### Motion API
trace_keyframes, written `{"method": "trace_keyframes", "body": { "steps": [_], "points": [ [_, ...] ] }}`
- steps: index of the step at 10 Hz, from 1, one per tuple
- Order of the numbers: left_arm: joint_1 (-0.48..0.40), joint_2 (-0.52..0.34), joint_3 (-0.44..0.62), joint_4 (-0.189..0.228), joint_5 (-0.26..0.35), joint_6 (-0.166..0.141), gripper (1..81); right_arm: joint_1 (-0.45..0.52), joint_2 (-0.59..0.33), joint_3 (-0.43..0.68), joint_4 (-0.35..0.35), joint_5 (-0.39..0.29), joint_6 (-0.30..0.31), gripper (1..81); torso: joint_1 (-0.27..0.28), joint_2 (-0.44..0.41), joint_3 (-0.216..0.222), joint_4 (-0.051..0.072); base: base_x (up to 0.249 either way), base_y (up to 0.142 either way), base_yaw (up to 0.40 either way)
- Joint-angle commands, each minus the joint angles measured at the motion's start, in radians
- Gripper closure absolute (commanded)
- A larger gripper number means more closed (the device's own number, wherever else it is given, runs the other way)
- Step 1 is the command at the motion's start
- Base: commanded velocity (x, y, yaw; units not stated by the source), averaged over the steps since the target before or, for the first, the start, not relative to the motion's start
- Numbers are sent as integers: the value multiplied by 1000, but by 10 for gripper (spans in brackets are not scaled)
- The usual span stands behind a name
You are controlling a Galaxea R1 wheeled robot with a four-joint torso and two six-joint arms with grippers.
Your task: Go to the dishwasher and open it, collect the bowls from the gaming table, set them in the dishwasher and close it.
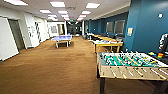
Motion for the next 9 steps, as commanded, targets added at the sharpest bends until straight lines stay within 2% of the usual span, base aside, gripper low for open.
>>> {"method": "trace_keyframes", "body": {
  "steps": [1,6,9],
  "points": [
    [-49,-8,2,-15,41,0,10,51,2,4,-10,-49,-3,10,0,0,0,0,0,0,0],
    [-49,-9,2,-17,41,0,10,51,5,0,-12,-49,-3,10,0,0,0,0,0,0,0],
    [-49,-9,2,-17,40,0,10,51,10,-8,-12,-49,-3,10,-1,-1,0,0,81,0,0]
  ]
}}
